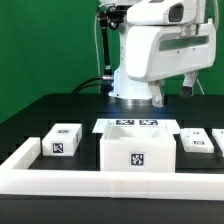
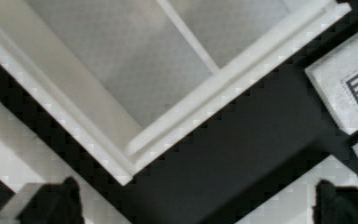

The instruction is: Assemble cabinet

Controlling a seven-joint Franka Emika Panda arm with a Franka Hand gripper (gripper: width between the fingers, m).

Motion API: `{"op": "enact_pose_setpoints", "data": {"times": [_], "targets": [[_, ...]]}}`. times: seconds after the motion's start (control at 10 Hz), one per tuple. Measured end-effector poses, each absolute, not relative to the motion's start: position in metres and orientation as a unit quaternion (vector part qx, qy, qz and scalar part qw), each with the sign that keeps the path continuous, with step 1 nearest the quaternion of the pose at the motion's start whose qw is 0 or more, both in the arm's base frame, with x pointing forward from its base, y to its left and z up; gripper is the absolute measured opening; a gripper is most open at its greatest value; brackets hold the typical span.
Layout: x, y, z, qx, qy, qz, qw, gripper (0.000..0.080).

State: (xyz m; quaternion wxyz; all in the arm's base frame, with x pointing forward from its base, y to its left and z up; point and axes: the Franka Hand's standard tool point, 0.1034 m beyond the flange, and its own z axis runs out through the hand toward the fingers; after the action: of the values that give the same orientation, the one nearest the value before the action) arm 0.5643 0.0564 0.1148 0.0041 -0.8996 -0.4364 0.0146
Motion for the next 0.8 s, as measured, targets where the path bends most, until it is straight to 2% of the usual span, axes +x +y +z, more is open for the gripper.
{"op": "enact_pose_setpoints", "data": {"times": [0.5, 0.8], "targets": [[0.564, 0.056, 0.115, -0.899, -0.437, 0.015, 0.004, 0.0650], [0.533, 0.050, 0.109, -0.860, -0.510, 0.025, 0.006, 0.0650]]}}
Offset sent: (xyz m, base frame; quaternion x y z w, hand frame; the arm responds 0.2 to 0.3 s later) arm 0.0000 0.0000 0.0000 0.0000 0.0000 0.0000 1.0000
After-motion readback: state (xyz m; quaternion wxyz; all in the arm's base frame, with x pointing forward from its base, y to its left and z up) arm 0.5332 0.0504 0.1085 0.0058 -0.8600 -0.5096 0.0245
